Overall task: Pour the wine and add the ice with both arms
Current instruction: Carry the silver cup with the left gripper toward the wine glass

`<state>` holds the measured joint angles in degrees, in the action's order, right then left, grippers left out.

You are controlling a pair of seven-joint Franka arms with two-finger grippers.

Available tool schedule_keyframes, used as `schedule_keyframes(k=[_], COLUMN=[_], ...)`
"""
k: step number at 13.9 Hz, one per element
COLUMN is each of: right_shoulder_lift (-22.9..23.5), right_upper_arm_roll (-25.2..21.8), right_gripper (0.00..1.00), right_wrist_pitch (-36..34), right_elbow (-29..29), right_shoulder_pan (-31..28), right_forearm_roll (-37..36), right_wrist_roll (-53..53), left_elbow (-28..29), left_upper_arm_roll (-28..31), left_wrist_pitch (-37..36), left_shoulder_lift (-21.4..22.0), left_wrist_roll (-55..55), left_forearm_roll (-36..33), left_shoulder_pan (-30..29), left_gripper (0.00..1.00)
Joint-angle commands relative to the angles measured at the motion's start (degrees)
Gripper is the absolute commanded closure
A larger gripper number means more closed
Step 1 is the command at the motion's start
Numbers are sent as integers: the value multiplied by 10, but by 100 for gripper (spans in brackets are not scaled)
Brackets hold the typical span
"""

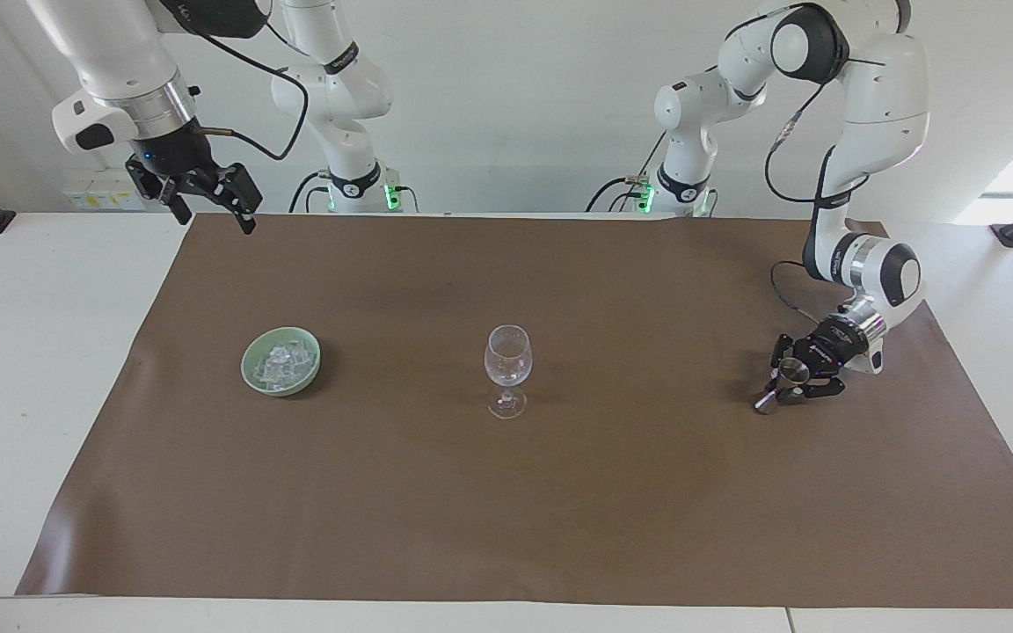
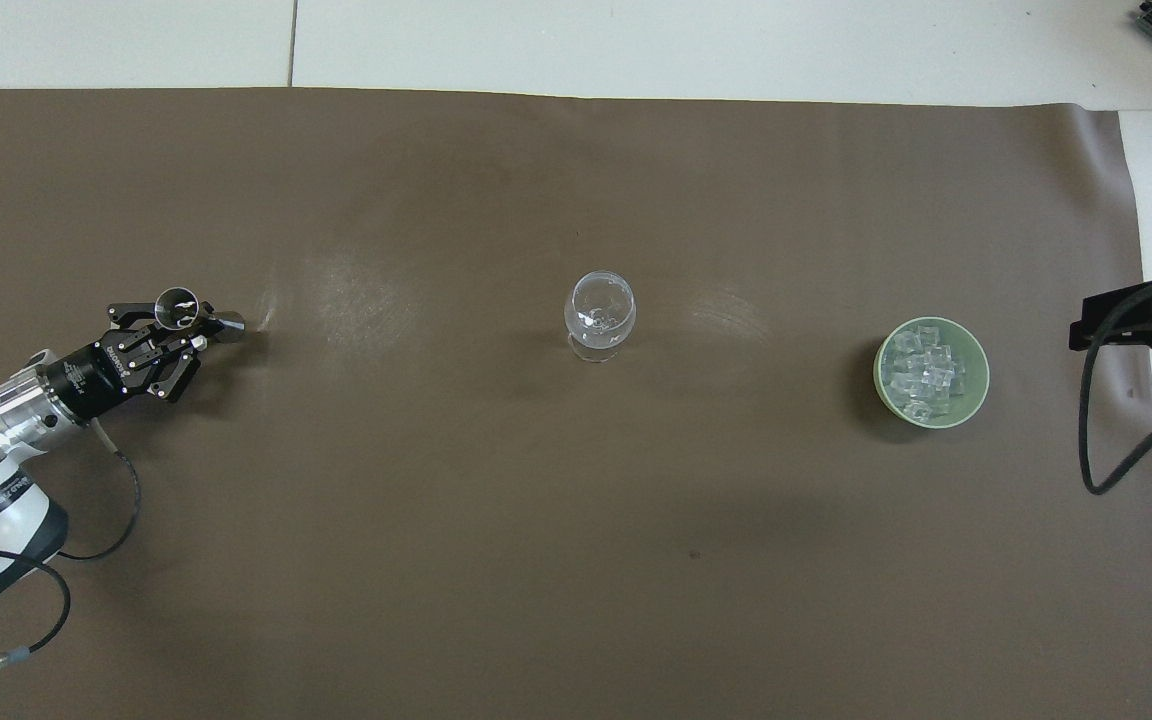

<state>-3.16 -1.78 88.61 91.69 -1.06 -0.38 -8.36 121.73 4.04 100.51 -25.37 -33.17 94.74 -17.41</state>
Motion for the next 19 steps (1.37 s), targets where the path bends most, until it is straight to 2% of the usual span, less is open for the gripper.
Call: schedule_keyframes(k=[1, 7, 13, 19], right_shoulder_lift=[-12, -12, -12, -12], right_upper_arm_roll=[1, 1, 1, 1], right_gripper=[0, 0, 0, 0], right_wrist_pitch=[-1, -1, -1, -1], right_elbow=[14, 14, 14, 14], right_shoulder_pan=[0, 0, 0, 0], right_forearm_roll=[-4, -4, -4, -4], right_wrist_roll=[16, 16, 16, 16], left_elbow=[6, 7, 7, 6], left_upper_arm_roll=[1, 0, -3, -6], left_wrist_pitch=[-1, 13, 87, 146], left_shoulder_lift=[33, 86, 129, 170], left_wrist_roll=[-41, -86, -98, -166], left_forearm_roll=[10, 10, 28, 60], left_shoulder_pan=[11, 78, 163, 234], left_gripper=[100, 100, 100, 100])
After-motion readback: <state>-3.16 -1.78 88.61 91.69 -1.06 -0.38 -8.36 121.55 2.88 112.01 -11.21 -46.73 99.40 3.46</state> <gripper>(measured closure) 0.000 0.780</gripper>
